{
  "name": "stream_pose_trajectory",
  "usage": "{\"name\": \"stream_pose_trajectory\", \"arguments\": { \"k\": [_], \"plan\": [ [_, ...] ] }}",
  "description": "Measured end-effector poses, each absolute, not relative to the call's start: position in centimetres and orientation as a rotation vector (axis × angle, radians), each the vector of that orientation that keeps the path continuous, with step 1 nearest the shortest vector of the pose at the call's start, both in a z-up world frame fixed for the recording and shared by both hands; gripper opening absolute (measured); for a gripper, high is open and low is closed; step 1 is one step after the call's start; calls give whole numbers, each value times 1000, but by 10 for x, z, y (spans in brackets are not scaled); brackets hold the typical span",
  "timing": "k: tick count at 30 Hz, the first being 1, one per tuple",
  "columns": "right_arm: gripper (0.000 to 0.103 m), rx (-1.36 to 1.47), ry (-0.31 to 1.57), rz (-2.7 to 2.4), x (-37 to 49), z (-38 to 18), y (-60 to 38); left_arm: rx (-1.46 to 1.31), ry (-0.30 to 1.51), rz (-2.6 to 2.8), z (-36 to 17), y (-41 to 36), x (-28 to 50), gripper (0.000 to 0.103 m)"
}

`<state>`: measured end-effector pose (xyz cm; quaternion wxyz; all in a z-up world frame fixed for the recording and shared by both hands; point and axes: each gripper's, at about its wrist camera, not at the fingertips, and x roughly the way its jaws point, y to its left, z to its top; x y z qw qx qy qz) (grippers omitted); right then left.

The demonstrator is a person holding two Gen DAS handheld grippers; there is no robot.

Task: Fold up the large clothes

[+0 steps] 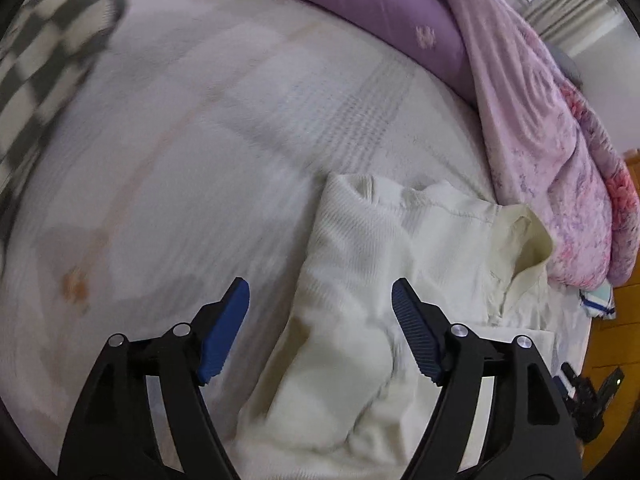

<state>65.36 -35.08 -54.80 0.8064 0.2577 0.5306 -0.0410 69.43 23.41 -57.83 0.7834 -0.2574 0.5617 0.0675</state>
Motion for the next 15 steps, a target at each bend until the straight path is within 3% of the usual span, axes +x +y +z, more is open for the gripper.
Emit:
{"name": "stream_pose_trajectory", "arguments": {
  "k": [9,10,11,12,15],
  "plan": [
    [64,807,1154,-136,699,-608,-376,-481,1325,121,-625,227,745,75],
    [53,826,1128,-122,699,-608,-378,-475,1332,123,-625,227,748,74],
    [41,853,1105,-91,701,-608,-379,-463,1325,118,-622,226,749,54],
    [16,894,1105,-71,702,-609,-381,-444,1315,88,-619,223,751,17],
    [10,877,1040,-32,694,-587,-382,-382,1294,58,-604,214,756,7]
  ]
}}
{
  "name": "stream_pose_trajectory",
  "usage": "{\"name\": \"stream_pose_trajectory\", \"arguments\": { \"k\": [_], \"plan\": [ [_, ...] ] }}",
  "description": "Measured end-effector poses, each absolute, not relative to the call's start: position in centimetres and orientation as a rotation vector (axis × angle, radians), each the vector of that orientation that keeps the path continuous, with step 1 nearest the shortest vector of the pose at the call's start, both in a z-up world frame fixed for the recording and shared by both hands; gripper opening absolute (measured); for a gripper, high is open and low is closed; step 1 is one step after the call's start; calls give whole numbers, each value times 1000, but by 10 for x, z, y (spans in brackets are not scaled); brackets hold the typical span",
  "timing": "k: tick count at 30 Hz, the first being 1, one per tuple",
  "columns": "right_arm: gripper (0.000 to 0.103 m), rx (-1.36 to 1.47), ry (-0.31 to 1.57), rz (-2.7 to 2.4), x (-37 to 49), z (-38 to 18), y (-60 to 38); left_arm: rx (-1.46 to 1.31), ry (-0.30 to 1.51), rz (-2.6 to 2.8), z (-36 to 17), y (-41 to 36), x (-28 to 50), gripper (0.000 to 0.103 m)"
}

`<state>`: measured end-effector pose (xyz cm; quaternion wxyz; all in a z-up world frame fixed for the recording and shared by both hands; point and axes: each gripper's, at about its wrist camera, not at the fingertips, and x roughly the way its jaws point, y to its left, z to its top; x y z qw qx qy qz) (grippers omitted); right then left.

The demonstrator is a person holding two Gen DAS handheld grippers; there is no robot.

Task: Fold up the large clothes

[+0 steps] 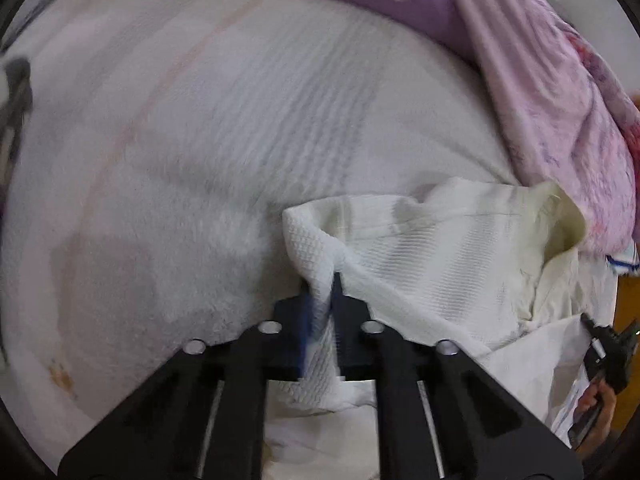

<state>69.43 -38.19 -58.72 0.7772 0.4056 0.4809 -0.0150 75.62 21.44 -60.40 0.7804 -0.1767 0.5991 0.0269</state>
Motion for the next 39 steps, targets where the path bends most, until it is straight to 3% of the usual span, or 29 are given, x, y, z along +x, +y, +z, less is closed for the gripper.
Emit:
{"name": "stream_pose_trajectory", "arguments": {
  "k": [6,13,18,21,25,27,28,29,30,37,39],
  "plan": [
    [9,865,866,108,631,-512,-390,-426,1152,39,-542,224,710,6],
    [9,795,875,132,521,-474,-389,-435,1124,93,-496,232,607,6],
    [10,796,1046,76,447,-501,-388,-474,1235,251,-513,252,524,0],
    [17,724,1240,-4,419,-528,-379,-552,1304,274,-530,265,487,0],
    [20,872,1287,-77,388,-544,-393,-755,1271,284,-533,273,455,1],
    [26,1000,1244,-85,379,-542,-401,-865,1226,256,-531,273,452,18],
    [37,1046,1221,-89,378,-539,-402,-887,1206,265,-529,272,453,26],
    [46,1087,1196,-98,379,-537,-403,-894,1186,275,-527,271,458,54],
    [61,1119,1168,-105,381,-534,-402,-894,1172,285,-525,269,464,76],
    [62,1463,1044,-221,400,-559,-383,-879,1086,159,-505,240,497,78],
    [63,1518,1035,-283,401,-564,-384,-852,1051,141,-496,231,504,88]
  ]
}}
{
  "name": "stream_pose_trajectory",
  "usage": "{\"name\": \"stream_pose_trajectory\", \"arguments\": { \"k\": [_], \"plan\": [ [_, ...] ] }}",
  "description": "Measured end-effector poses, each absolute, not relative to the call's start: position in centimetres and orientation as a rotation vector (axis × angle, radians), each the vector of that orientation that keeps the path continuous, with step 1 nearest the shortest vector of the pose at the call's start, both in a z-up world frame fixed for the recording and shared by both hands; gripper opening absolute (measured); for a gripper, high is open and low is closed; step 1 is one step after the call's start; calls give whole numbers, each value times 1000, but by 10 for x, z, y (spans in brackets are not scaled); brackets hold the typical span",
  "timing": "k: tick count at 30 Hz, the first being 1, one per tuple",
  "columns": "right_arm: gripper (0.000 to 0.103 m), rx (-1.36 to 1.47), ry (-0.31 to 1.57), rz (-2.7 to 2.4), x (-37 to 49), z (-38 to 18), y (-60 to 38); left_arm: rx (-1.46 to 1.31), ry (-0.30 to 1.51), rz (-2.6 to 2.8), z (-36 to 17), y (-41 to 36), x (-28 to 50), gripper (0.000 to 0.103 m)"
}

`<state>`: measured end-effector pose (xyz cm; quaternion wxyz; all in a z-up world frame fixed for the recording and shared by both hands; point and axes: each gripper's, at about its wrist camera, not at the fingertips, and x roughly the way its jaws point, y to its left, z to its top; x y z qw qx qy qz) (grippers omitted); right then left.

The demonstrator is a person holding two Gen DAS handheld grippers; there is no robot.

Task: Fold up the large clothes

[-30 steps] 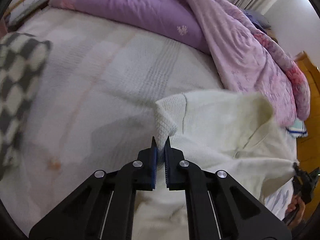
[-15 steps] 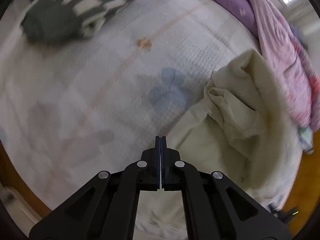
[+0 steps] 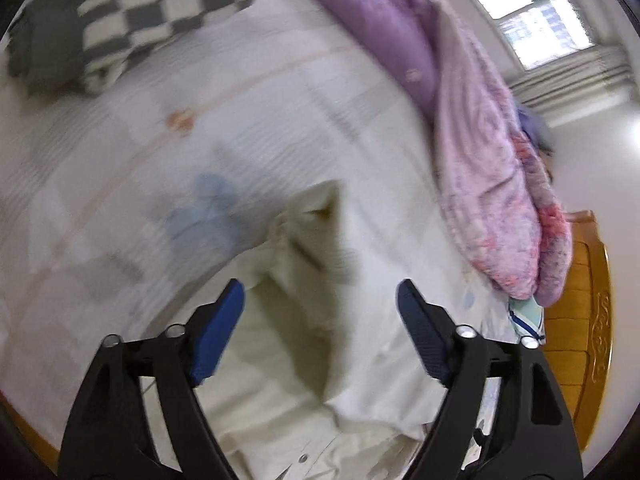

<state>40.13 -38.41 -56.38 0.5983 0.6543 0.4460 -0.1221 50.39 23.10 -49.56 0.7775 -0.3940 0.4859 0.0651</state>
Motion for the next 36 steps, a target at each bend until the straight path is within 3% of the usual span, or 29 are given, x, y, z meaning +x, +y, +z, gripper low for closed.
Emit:
{"name": "stream_pose_trajectory", "arguments": {
  "k": [8,10,12,14,15,16,17,18,19,29,33,36],
  "plan": [
    [68,1744,957,-418,398,-590,-393,-757,1170,171,-532,212,542,85],
    [70,1784,950,-429,399,-596,-395,-782,1184,144,-544,214,549,63],
    [70,1788,972,-439,400,-603,-395,-757,1194,146,-548,216,550,35],
    [69,1763,1004,-438,404,-605,-395,-735,1216,125,-551,217,549,19],
    [61,1715,1031,-432,404,-604,-395,-720,1227,122,-552,218,546,18],
    [44,1643,1072,-433,410,-601,-393,-715,1232,112,-553,219,543,17],
    [37,1611,1078,-423,410,-600,-393,-720,1236,99,-554,220,539,17],
    [23,1597,1080,-410,407,-600,-392,-725,1239,92,-555,222,536,16],
    [16,1574,1077,-390,404,-599,-391,-739,1240,79,-554,225,528,16],
    [12,1308,825,-172,325,-511,-395,-814,1281,-73,-553,249,444,14],
    [13,1219,918,-261,286,-525,-403,-874,1398,-52,-580,261,400,13],
    [20,1267,1062,-375,260,-568,-408,-897,1461,-4,-608,260,374,14]
  ]
}}
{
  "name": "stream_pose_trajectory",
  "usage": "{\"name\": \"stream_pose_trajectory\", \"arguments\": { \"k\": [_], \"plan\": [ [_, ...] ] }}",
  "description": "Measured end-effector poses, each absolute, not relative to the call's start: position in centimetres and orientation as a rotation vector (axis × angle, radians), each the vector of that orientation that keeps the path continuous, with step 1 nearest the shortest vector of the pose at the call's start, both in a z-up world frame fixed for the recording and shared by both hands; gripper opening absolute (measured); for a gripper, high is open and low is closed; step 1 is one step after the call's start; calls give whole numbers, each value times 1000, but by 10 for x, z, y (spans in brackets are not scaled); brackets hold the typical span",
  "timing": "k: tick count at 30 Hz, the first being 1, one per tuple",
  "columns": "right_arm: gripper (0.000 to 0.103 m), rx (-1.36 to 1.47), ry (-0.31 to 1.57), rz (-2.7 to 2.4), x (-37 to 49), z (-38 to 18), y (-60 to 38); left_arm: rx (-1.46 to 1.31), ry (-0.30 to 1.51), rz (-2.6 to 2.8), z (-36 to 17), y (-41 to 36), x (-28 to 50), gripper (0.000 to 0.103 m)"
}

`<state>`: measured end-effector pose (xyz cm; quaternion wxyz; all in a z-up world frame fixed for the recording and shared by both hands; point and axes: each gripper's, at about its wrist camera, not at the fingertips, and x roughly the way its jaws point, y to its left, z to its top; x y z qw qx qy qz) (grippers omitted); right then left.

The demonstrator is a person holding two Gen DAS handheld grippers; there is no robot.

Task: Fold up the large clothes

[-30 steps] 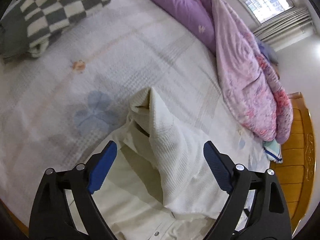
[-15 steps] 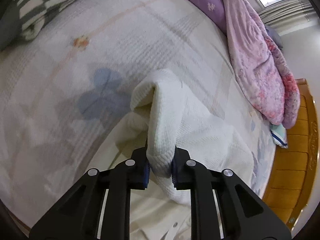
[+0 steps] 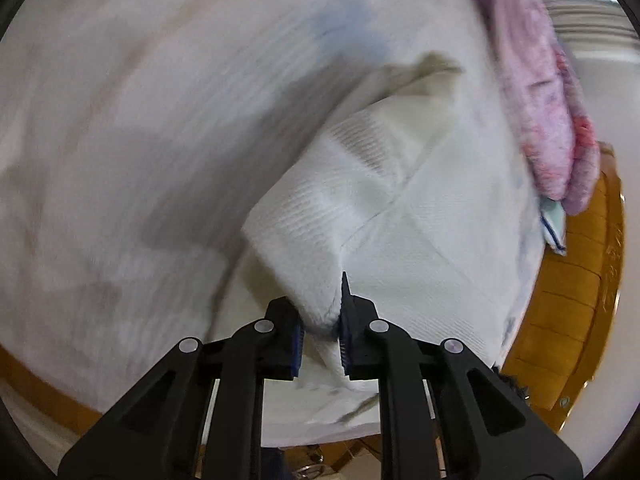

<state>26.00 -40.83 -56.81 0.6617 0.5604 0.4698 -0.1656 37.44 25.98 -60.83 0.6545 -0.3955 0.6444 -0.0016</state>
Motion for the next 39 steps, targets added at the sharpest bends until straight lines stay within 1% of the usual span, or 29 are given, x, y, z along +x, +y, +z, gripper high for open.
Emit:
{"name": "stream_pose_trajectory", "arguments": {
  "k": [1,2,3,4,6,8,11,12,13,14,17,19,21,23,25,30,32,35,37,39],
  "plan": [
    [20,1291,1059,-438,251,-574,-411,-917,1470,8,-617,259,369,15],
    [21,1355,1013,-429,244,-579,-413,-926,1463,22,-620,259,368,17],
    [28,1446,956,-387,240,-584,-413,-933,1449,33,-620,259,367,17],
    [43,1517,913,-353,237,-587,-412,-947,1433,38,-619,259,366,17],
    [60,1578,856,-310,237,-589,-409,-983,1408,45,-617,262,365,17],
    [63,1575,892,-295,247,-592,-403,-1005,1399,33,-616,266,363,17],
    [63,1476,1034,-299,269,-599,-394,-1007,1391,54,-613,267,362,18],
    [53,1437,1036,-302,274,-596,-394,-988,1389,60,-611,265,364,18],
    [20,1394,1020,-281,282,-591,-393,-951,1383,69,-608,265,365,16],
    [5,1363,1025,-274,285,-587,-393,-914,1373,70,-603,261,365,8],
    [4,1250,964,-194,289,-555,-391,-884,1325,77,-586,254,363,7],
    [4,1243,917,-143,278,-532,-396,-926,1280,65,-575,263,351,7],
    [3,1208,917,-114,265,-519,-400,-901,1280,53,-567,264,342,7],
    [3,1213,953,-122,248,-527,-404,-841,1318,60,-568,262,331,7],
    [3,1229,982,-143,234,-538,-405,-856,1351,80,-577,263,318,7],
    [3,1303,924,-120,212,-535,-406,-884,1355,88,-573,271,299,7],
    [3,1337,848,-65,211,-515,-409,-957,1309,54,-553,276,296,7],
    [3,1311,764,65,225,-476,-405,-888,1218,-8,-511,277,306,7],
    [3,1242,792,74,236,-468,-402,-848,1204,-7,-504,277,313,7],
    [4,1176,872,35,243,-485,-400,-797,1239,11,-519,272,315,7]
  ]
}}
